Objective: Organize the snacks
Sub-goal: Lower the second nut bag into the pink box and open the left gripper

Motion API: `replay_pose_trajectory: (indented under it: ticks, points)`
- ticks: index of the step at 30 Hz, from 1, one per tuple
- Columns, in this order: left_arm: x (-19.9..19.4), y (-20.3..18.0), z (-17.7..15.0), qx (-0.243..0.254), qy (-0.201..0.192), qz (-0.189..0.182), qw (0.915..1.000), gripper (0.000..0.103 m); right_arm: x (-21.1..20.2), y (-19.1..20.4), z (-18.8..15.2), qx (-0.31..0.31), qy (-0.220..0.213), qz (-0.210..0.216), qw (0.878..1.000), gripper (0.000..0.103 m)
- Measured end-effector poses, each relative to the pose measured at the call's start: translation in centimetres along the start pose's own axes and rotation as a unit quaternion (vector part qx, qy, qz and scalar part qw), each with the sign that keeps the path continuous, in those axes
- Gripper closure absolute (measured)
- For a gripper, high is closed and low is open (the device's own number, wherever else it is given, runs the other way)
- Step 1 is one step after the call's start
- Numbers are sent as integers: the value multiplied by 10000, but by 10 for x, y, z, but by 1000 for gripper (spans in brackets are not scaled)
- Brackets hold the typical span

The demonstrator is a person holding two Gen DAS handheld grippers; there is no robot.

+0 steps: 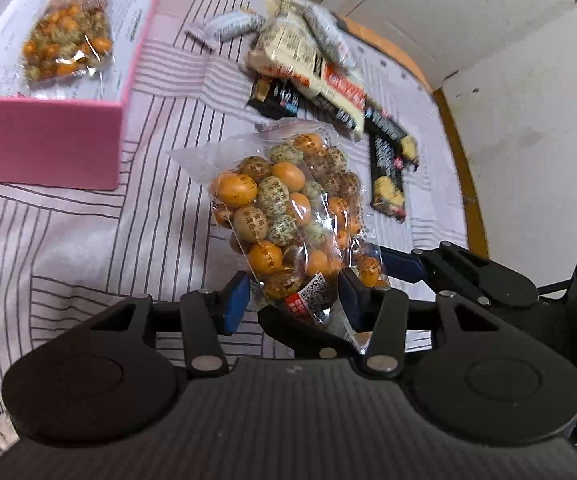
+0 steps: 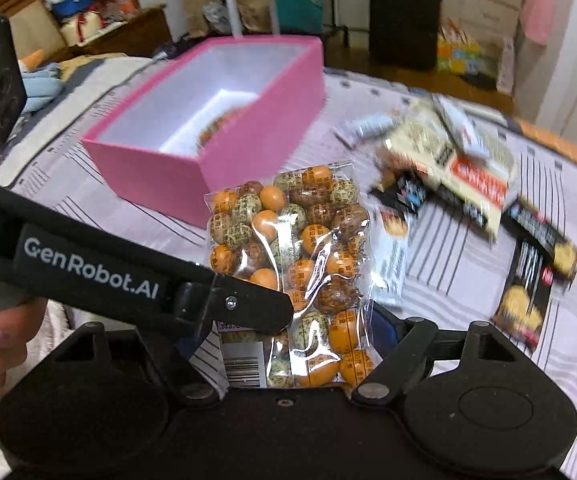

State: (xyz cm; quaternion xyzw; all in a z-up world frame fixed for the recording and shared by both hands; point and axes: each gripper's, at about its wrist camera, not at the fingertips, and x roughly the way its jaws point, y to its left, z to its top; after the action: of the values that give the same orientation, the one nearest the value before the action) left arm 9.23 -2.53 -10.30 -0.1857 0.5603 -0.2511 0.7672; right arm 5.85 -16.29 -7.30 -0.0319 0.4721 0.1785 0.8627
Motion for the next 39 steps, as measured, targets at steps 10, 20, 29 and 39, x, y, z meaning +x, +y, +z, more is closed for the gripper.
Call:
replay_pose_trajectory:
  ticks: [10, 20, 29, 39]
  points:
    - [-85, -3, 6, 128, -700, -25, 9975, 56, -28, 53, 53, -1211, -626, 76, 9906, 22]
    - [-140, 43, 49, -124, -1486, 465, 9877, 54, 29, 92, 129, -2192, -922, 463, 9702, 23]
    - [-119, 98, 99, -437, -1543, 769, 9841, 49, 86, 92, 161, -3252, -885, 760, 9384, 23]
    - [-80, 134, 112, -814, -1119, 818, 9870, 49, 123, 97, 154, -3671, -356, 925, 9249, 19]
